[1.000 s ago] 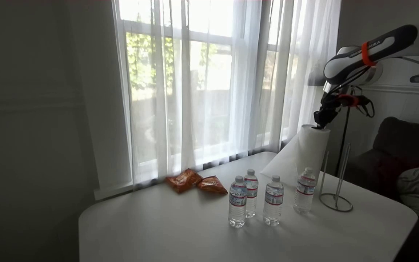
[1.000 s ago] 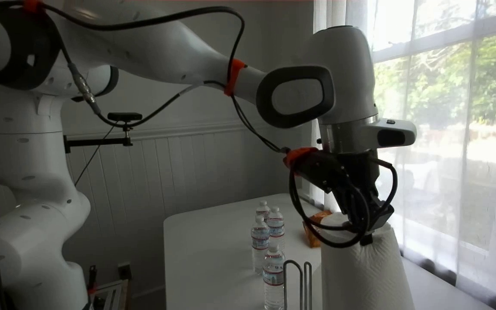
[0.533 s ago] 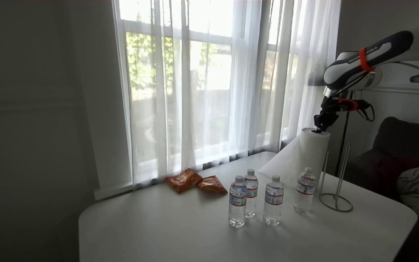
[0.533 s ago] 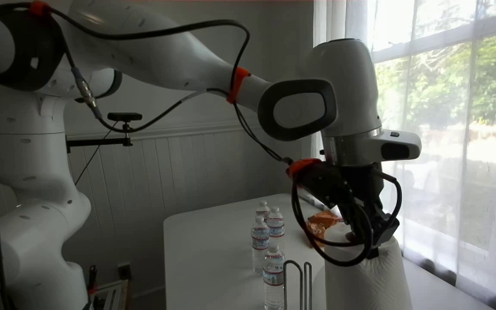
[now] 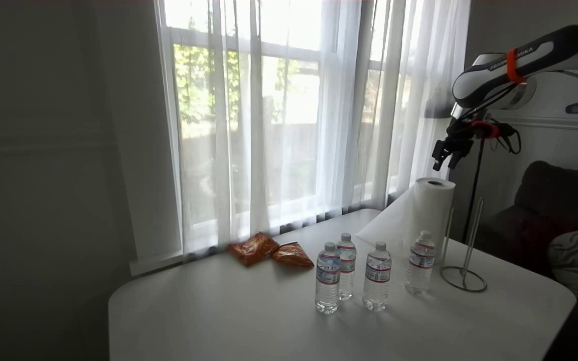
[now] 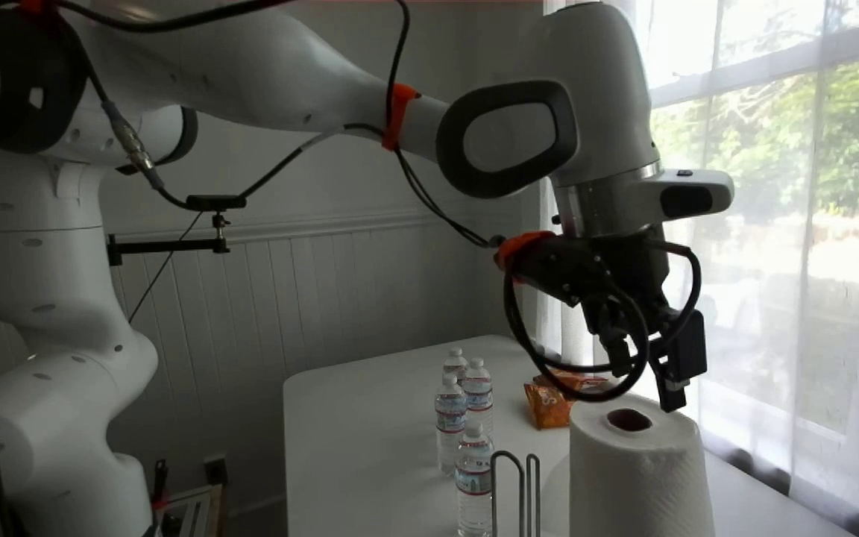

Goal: Remove the paper towel roll from the holder

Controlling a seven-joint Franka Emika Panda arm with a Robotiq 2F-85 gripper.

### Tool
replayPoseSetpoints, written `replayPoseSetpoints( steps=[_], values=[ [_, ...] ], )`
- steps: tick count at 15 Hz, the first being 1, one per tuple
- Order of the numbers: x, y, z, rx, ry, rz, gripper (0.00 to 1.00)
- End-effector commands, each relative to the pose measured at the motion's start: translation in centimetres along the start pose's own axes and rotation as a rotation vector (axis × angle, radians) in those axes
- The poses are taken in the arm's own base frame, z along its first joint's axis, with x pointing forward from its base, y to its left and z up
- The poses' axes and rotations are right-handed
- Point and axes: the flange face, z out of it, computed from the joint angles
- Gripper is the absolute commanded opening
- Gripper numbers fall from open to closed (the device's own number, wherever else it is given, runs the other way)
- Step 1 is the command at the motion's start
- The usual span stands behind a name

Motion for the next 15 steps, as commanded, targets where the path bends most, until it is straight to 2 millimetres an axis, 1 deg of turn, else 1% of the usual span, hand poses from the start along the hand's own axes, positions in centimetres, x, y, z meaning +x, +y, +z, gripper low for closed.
replayPoseSetpoints(
  steps=[1,5,10,12,13,14,15],
  values=[
    [-0.4,0.0,-4.6,0.041,-0.035,0.010,1.00],
    [-0.4,0.3,-9.3,0.042,-0.100,0.029,1.00],
    [-0.2,0.5,-13.9,0.061,-0.123,0.035,1.00],
    [-0.4,0.6,-14.9,0.060,-0.127,0.009,1.00],
    [-0.5,0.8,-14.7,0.049,-0.127,0.017,1.00],
    [-0.1,0.3,-14.1,0.055,-0.113,0.022,1.00],
    [-0.1,0.3,-14.2,0.054,-0.113,0.023,1.00]
  ],
)
